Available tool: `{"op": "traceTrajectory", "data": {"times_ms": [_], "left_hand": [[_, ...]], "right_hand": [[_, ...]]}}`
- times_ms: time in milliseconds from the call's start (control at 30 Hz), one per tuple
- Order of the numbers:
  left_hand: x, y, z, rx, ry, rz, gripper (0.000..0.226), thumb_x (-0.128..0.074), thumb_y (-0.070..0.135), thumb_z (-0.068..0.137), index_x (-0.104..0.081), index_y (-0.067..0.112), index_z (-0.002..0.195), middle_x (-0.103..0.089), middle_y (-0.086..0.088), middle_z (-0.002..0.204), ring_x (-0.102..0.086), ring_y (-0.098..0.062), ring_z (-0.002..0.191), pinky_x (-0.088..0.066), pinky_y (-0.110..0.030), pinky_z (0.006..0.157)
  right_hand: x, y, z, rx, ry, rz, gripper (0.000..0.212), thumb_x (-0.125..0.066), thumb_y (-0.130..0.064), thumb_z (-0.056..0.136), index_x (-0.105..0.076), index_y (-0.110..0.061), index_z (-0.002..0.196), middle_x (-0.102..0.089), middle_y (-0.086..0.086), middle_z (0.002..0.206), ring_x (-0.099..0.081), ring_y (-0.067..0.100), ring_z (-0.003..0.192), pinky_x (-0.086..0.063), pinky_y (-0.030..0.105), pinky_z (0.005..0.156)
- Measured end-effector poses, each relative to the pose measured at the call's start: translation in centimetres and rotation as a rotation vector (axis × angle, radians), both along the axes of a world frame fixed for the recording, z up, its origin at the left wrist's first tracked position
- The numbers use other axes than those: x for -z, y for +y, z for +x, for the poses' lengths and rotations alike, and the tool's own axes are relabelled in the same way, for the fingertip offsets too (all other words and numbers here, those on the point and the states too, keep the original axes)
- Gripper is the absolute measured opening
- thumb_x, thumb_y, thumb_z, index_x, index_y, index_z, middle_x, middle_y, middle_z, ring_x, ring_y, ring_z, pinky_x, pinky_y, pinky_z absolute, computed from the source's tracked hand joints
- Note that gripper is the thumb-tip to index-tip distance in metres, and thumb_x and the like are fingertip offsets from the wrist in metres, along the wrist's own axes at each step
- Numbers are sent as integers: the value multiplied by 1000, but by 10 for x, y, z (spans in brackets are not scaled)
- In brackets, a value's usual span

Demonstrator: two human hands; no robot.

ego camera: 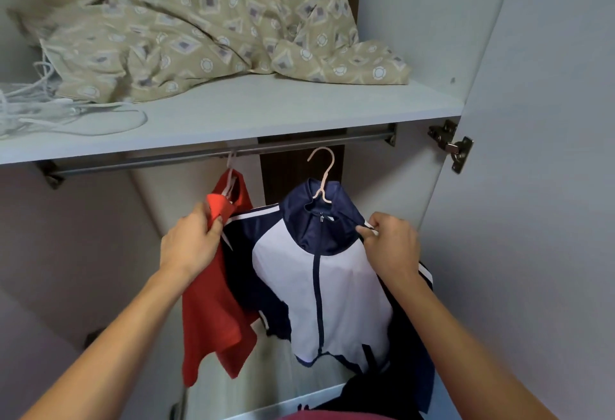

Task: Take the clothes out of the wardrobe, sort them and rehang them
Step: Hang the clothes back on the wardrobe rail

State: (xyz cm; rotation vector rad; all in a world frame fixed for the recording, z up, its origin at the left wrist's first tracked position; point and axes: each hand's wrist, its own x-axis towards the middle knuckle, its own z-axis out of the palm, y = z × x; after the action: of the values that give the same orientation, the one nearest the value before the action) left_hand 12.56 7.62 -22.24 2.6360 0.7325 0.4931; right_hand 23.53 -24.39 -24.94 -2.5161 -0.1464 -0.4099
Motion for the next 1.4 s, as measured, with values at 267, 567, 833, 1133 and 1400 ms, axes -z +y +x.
{"op": "traceTrajectory", "data": {"times_ms": [267, 567, 833, 1133, 1400], "left_hand": [[-2, 2, -6, -155, -36, -105, 24, -50, 37, 104, -55, 15, 112, -69, -26, 115, -62, -51, 110, -45, -52, 86], [4, -5, -16, -152, -67, -128, 21, -54, 38, 103, -57, 18, 107, -70, -23, 112, -63, -49, 108, -45, -50, 83], [7, -30, -5, -100, -60, -160, 20, -54, 37, 102, -56, 18, 105, -70, -21, 110, -63, -47, 106, -41, -46, 79], [-6, -48, 12, -85, -96, -227, 24, -55, 35, 102, -62, 13, 111, -71, -23, 117, -63, -45, 115, -43, -45, 84], [6, -55, 18, -42, -77, -219, 22, -54, 37, 103, -59, 16, 109, -72, -17, 113, -64, -41, 113, -41, -43, 82]], "right_hand": [[-1, -5, 7, 8, -20, -50, 43, -72, -27, 97, -42, -15, 69, -47, 3, 61, -43, 36, 61, -29, 36, 54], [-1, 0, 23, 22, -71, 17, 37, -70, -26, 98, -47, -10, 74, -55, 7, 65, -48, 37, 62, -34, 36, 55], [-22, 28, 45, 15, -1, 83, 11, -60, -15, 98, -56, -7, 92, -58, 9, 82, -47, 36, 75, -34, 36, 63], [-29, 56, 69, -61, 104, 114, 13, -52, -3, 91, -45, -12, 97, -66, 18, 104, -60, 41, 90, -42, 39, 67], [-13, 23, 78, 2, 143, 7, 14, -53, -2, 93, -47, -10, 103, -65, 21, 107, -60, 42, 92, -39, 39, 69]]}}
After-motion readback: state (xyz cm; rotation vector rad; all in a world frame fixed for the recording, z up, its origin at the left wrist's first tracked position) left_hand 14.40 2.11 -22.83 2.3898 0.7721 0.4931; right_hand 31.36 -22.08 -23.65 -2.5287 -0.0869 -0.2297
